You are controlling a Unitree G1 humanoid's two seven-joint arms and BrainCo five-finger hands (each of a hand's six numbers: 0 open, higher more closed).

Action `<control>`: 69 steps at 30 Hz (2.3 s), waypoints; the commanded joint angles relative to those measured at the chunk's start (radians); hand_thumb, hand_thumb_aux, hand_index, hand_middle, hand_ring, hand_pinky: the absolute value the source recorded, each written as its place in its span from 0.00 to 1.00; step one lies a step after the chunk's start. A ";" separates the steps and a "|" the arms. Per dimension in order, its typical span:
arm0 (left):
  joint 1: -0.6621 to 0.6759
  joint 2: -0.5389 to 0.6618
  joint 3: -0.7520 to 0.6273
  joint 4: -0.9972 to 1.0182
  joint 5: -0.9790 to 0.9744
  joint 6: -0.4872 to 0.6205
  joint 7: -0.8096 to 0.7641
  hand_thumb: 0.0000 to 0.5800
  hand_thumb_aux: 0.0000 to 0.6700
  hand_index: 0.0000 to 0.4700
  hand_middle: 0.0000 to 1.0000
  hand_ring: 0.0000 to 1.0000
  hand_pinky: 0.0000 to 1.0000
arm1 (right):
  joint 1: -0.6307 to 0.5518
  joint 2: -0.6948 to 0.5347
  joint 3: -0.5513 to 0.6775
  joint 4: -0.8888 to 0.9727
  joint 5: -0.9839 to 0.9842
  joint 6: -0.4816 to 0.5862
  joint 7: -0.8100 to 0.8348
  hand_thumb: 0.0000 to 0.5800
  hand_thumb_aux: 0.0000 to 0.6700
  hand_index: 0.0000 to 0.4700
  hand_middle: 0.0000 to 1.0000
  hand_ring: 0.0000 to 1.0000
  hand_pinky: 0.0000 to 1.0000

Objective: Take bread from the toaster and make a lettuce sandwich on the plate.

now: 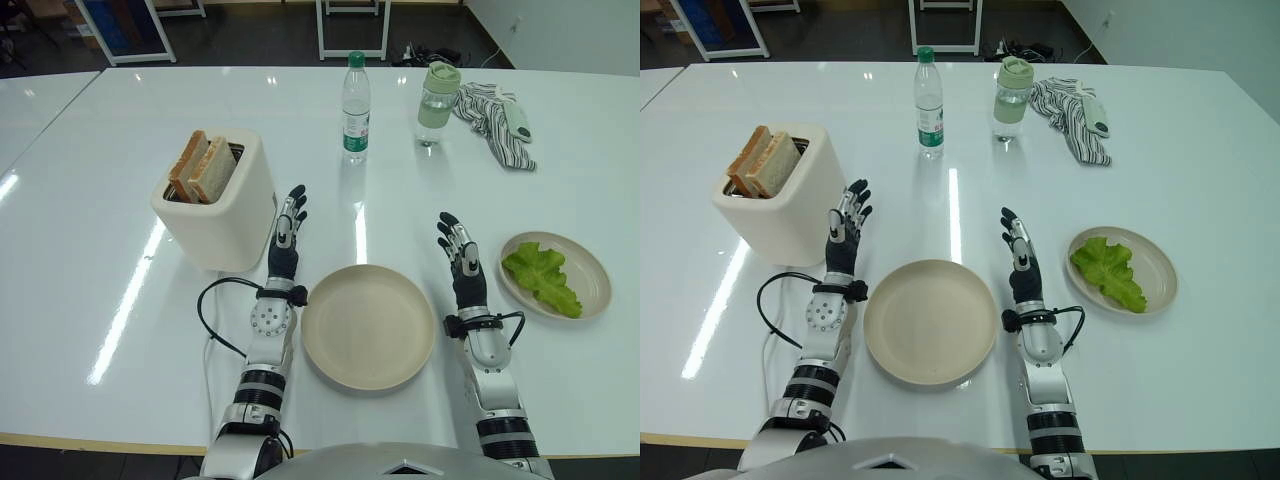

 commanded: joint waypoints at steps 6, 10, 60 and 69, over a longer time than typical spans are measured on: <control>0.026 0.010 -0.013 -0.035 -0.006 0.026 -0.040 0.00 0.00 0.00 0.00 0.00 0.00 | 0.002 -0.001 0.000 0.005 0.000 0.023 0.002 0.00 0.00 0.00 0.00 0.00 0.00; 0.072 0.015 -0.024 -0.197 -0.036 0.064 -0.076 0.00 0.00 0.00 0.00 0.00 0.00 | 0.000 -0.001 0.002 0.010 -0.003 0.029 0.001 0.00 0.00 0.00 0.00 0.00 0.00; -0.225 0.619 0.016 0.048 0.671 0.808 0.297 0.00 0.00 0.00 0.00 0.00 0.00 | 0.023 0.020 0.037 0.046 -0.013 0.043 -0.021 0.00 0.00 0.00 0.00 0.00 0.00; -0.201 0.622 0.010 -0.053 0.659 0.740 0.332 0.89 0.66 0.66 0.00 0.00 0.00 | 0.021 0.019 0.034 0.057 -0.013 0.049 -0.026 0.00 0.00 0.00 0.00 0.00 0.00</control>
